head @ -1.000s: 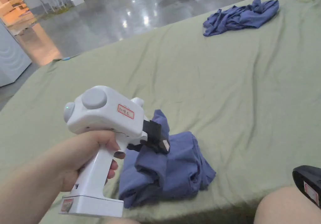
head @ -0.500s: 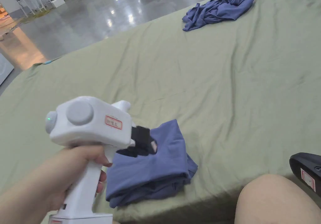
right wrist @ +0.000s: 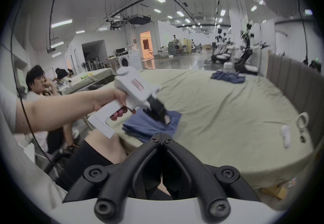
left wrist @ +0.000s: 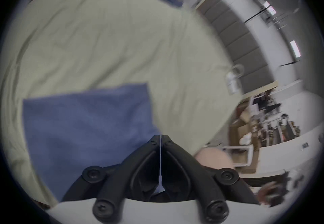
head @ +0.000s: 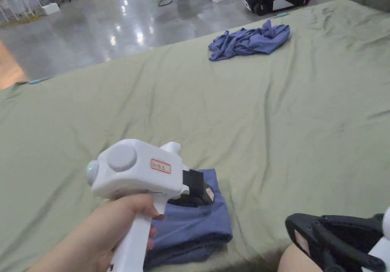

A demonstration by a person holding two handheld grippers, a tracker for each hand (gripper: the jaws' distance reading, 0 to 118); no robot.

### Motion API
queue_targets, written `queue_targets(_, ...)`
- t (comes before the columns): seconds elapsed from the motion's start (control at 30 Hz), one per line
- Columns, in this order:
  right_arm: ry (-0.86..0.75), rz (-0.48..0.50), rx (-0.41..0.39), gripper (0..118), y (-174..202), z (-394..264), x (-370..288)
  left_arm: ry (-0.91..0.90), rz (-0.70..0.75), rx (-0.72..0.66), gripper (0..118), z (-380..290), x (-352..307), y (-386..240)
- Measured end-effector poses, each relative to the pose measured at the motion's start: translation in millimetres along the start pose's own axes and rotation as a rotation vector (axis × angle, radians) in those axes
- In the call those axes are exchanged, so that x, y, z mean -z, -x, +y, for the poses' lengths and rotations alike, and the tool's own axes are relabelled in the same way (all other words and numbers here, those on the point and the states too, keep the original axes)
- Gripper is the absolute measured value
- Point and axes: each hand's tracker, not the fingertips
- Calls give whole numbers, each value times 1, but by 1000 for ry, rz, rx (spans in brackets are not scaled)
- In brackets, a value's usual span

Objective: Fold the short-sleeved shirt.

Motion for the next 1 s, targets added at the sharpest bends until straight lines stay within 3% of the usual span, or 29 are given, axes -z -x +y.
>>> queue_targets(0.1, 40, 136, 77, 2, 1, 22, 56, -128, -110, 26, 1, -1, -70, 5)
queue_targets(0.17, 92, 182, 87, 2, 1, 37, 112, -191, -135, 26, 1, -13, -114, 23)
queue_targets(0.33, 367, 60, 99, 2, -15, 27, 261, -292, -187, -120, 1, -63, -171, 99)
queue_targets(0.43, 473, -37, 115, 2, -33, -1, 307, -296, -178, -240, 1, -90, -172, 152)
queue_targets(0.53, 403, 38, 249, 2, -46, -19, 301, -272, -242, -286, 2, -105, -158, 189)
queue_targets(0.57, 400, 48, 247, 2, -49, -20, 299, -262, -275, -305, 12, -106, -150, 199)
queue_targets(0.6, 400, 50, 241, 2, -50, -21, 298, -251, -295, -324, 38, -107, -143, 206)
queue_targets(0.67, 398, 55, 246, 2, -50, -22, 294, -237, -365, -347, 116, -103, -124, 218)
queue_targets(0.8, 396, 46, 224, 2, -44, -21, 295, -194, -459, -349, 118, -84, -82, 217)
queue_targets(0.97, 357, 73, 236, 2, -49, -27, 290, -125, -459, -296, 118, -56, -31, 194)
queue_targets(1.0, 345, 82, 255, 2, -50, -27, 286, -115, -480, -278, 102, -53, -29, 195)
